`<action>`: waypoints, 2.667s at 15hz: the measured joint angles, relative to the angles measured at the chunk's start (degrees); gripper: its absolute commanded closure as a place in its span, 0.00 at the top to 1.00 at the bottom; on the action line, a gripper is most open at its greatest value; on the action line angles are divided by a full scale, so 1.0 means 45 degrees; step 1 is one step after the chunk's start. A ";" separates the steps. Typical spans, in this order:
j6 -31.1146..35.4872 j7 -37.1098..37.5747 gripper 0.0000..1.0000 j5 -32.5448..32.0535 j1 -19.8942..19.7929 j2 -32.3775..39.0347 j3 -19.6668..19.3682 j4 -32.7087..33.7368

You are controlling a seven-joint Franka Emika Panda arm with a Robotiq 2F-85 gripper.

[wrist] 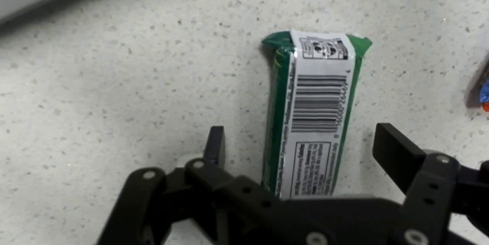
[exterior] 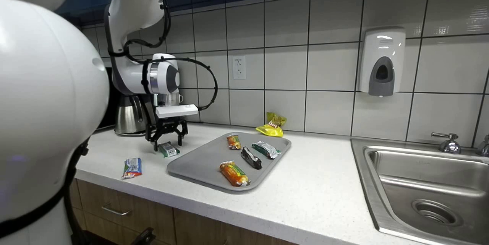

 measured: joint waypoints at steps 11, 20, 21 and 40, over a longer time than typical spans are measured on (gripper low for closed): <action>0.0082 0.0319 0.18 0.0000 0.0000 0.0005 -0.0018 0.0097; 0.0083 0.0370 0.18 -0.0024 -0.0014 -0.0076 -0.0113 0.0115; 0.0083 0.0370 0.18 -0.0039 -0.0018 -0.0116 -0.0149 0.0120; 0.0075 0.1418 0.18 -0.0983 -0.0561 -0.0713 -0.1744 0.0442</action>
